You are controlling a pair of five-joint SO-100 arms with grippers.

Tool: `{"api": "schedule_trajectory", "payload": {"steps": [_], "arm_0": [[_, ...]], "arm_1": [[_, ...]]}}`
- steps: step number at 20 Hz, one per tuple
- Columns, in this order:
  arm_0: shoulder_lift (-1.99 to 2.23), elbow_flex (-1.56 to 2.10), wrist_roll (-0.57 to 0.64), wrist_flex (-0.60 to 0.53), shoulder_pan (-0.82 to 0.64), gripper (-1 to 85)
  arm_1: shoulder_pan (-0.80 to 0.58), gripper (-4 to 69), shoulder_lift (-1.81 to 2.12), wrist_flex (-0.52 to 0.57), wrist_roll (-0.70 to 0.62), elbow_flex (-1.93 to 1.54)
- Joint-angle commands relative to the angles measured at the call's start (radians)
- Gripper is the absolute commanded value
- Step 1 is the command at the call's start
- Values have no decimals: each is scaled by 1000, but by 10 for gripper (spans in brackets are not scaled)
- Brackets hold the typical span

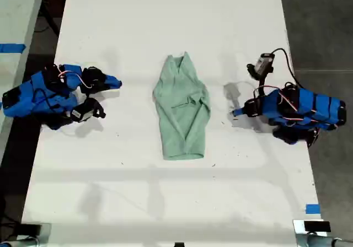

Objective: Fold t shirt

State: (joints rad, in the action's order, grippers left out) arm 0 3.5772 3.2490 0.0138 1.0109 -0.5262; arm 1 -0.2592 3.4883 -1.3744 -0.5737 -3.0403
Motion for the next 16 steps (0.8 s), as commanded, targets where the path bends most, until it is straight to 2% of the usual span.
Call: {"api": "schedule_trajectory", "payload": {"steps": [1, 4, 7, 8, 9, 10, 12, 16], "arm_0": [[-86, -110, -181, -100, 210, -3], [-727, -532, -186, -123, 276, -3], [-1327, -1055, -166, -57, 367, 10], [-1479, -1216, -161, -6, 400, 84], [-1628, -1374, -118, 48, 431, 173], [-1759, -1520, -72, 98, 457, 217], [-1963, -1761, -37, 186, 499, 242], [-2230, -2071, -9, 239, 563, 240]], "arm_1": [[89, -15, -23, 41, 184, 107], [153, -15, -388, 66, 278, 360], [267, 2, -790, 153, 342, 638], [305, 42, -913, 167, 354, 729], [341, 140, -1031, 172, 365, 821], [370, 198, -1132, 176, 374, 902], [417, 218, -1302, 175, 382, 1046], [465, 238, -1554, 161, 397, 1236]]}}
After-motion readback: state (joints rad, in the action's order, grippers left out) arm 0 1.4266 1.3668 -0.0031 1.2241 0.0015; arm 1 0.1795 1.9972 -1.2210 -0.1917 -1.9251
